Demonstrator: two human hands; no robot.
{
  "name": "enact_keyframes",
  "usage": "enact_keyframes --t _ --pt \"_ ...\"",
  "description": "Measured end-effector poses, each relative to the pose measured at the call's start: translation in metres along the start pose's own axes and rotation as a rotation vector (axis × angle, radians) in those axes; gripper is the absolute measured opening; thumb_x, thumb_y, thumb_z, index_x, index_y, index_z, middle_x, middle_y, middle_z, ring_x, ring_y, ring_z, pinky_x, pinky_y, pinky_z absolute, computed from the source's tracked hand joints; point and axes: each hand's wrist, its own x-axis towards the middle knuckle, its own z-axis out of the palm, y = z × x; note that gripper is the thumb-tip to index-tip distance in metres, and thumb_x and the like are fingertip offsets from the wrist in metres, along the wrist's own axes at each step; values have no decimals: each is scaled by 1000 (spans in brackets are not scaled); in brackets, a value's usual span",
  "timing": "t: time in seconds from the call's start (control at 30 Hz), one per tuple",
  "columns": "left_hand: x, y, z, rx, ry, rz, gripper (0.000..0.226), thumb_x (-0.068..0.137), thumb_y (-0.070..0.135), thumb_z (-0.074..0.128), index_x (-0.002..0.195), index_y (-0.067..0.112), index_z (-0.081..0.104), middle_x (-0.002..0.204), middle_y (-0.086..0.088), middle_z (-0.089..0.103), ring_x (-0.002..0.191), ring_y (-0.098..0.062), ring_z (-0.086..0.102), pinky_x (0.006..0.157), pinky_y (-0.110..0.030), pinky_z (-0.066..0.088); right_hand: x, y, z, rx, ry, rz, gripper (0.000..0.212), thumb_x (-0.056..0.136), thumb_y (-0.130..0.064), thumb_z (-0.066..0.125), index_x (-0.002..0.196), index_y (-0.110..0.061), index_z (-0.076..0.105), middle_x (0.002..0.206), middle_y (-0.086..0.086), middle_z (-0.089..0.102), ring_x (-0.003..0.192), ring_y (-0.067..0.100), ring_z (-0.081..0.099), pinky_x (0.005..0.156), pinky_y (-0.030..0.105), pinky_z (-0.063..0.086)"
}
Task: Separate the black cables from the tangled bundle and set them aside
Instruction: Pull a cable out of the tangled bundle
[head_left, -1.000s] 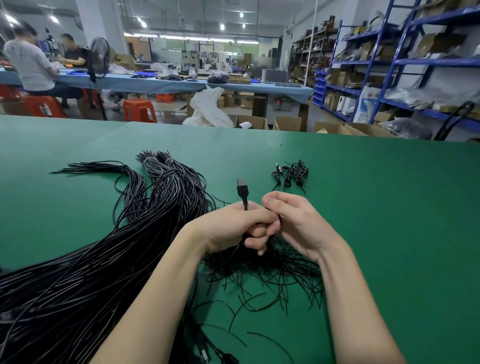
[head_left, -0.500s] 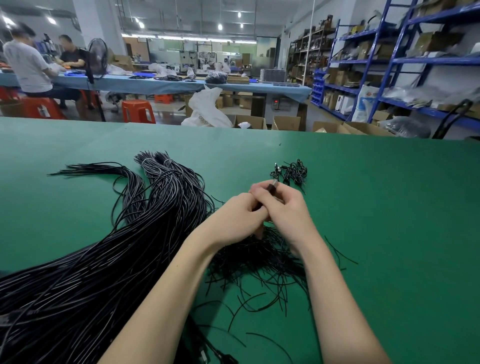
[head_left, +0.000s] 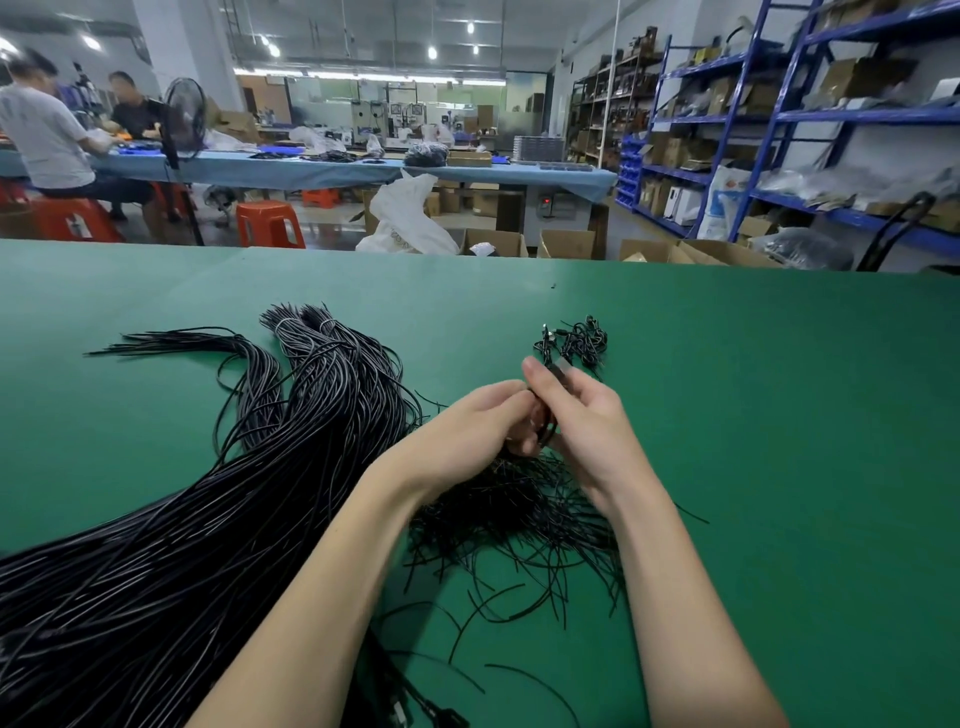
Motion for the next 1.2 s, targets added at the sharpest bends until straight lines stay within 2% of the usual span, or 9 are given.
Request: enact_keyframes --t 0.13,0.37,0.53,0.67,0.83,0.93,1.03,1.13,1.2 --pt "8 -6 -1 -366 232 -105 31 104 9 42 80 10 61 75 1 62 83 -17 58 93 -38 53 0 -1 -14 -209 18 -163 21 85 -12 82 99 -16 68 96 0 77 90 16 75 86 34 60" --pt "10 -12 -2 -206 398 -194 23 97 22 51 77 19 62 92 1 60 85 -19 57 88 -34 47 -1 2 -2 -503 204 -420 10 83 -27 85 77 -33 78 74 -21 74 72 1 69 69 12 52" --pt "7 -10 -2 71 350 -164 23 102 34 42 88 24 57 121 3 52 102 -5 50 92 -32 31 -1 4 -3 -599 193 -418 12 86 -31 80 76 -32 74 74 -18 71 68 7 61 63 9 45" --pt "7 -7 -2 180 377 -117 31 106 29 38 83 19 55 121 -2 47 117 -14 45 94 -29 29 0 3 -2 -673 137 -460 13 89 -23 77 83 -35 75 76 -10 70 63 12 55 60 7 42" --pt "10 -8 -1 250 437 -49 30 108 23 38 101 13 65 129 -4 42 130 -17 39 116 -32 26 -1 1 1 -707 134 -545 10 89 -18 78 89 -28 79 88 -16 70 72 8 63 66 6 43" --pt "7 -11 -3 144 346 -47 33 108 25 37 115 13 67 134 2 55 122 -7 53 107 -26 36 -1 1 2 -726 160 -547 9 89 -18 78 89 -27 80 87 -17 69 73 6 63 65 6 42" --pt "6 -13 0 -91 304 -101 36 110 25 34 113 11 67 116 -11 72 91 -15 69 85 -30 52 0 2 3 -722 175 -549 8 87 -17 79 88 -24 82 83 -17 69 73 4 64 63 4 41" --pt "6 -12 3 -344 293 -159 37 111 23 32 117 -5 55 113 -32 64 71 -22 62 69 -35 58 -1 6 8 -671 224 -540 8 86 -16 80 85 -24 81 81 -14 70 68 2 63 59 3 41" --pt "5 -9 3 -437 287 -180 29 110 20 34 101 1 54 106 -31 58 63 -18 59 62 -32 58 -2 6 13 -625 264 -527 11 87 -12 78 83 -22 80 80 -6 70 58 -5 62 51 1 39"
